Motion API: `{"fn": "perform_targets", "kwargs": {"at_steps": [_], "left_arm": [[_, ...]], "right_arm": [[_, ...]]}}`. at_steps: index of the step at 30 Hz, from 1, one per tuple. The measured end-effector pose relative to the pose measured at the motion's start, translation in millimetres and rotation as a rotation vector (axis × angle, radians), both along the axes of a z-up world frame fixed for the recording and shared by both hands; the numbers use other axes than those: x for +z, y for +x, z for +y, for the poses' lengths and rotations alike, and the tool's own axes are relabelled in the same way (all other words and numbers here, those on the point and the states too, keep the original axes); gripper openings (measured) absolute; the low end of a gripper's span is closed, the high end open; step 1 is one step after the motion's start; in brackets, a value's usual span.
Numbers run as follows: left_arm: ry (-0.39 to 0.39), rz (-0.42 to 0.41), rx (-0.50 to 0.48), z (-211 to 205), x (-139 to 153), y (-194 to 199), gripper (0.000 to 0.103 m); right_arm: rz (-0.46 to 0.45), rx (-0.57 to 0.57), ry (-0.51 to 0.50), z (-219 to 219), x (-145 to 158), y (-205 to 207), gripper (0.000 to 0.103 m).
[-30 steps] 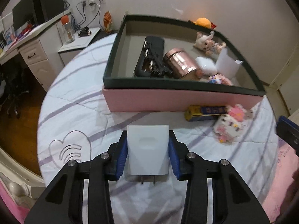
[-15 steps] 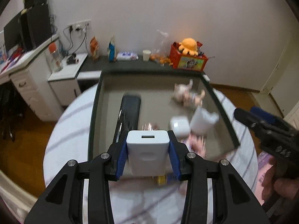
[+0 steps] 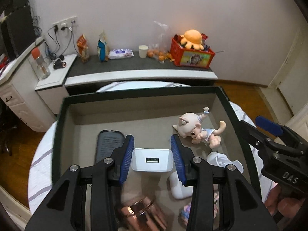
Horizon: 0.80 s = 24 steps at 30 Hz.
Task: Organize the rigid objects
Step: 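Carry the white charger into the pink box and release it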
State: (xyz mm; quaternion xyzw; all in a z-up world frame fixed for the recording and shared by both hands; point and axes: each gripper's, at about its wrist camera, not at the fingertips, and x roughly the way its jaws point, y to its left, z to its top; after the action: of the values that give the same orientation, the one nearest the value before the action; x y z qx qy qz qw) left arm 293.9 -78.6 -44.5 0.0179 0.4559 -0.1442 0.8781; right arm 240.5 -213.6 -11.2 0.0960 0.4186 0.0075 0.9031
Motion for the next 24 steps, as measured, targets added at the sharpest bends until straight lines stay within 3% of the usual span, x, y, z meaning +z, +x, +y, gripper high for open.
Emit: {"fn": "perform_targets", "kwargs": {"at_steps": [8, 9, 10, 11, 12, 13, 20, 24], "left_arm": [[0.039, -0.011, -0.003, -10, -2, 6, 0.041], [0.056, -0.011, 0.005, -11, -4, 6, 0.048], [0.067, -0.009, 0.009, -12, -5, 6, 0.067], [0.076, -0.01, 0.011, -12, -5, 5, 0.079], [0.087, -0.017, 0.018, -12, -5, 4, 0.099], [0.098, -0.031, 0.025, -11, -3, 2, 0.103], [0.128, -0.048, 0.038, -5, 6, -10, 0.103], [0.104, -0.059, 0.041, 4, 16, -26, 0.103]], "right_arm": [[0.018, -0.008, 0.009, -6, -8, 2, 0.081], [0.02, -0.007, 0.01, -6, -8, 1, 0.081], [0.021, -0.007, 0.011, -5, -7, 2, 0.081], [0.021, -0.007, 0.011, -5, -7, 1, 0.081], [0.021, -0.006, 0.012, -5, -7, 1, 0.081], [0.02, -0.006, 0.012, -6, -6, 0, 0.081], [0.019, -0.008, 0.019, -4, -3, -8, 0.081], [-0.001, -0.005, 0.017, 1, 8, -19, 0.081]]}}
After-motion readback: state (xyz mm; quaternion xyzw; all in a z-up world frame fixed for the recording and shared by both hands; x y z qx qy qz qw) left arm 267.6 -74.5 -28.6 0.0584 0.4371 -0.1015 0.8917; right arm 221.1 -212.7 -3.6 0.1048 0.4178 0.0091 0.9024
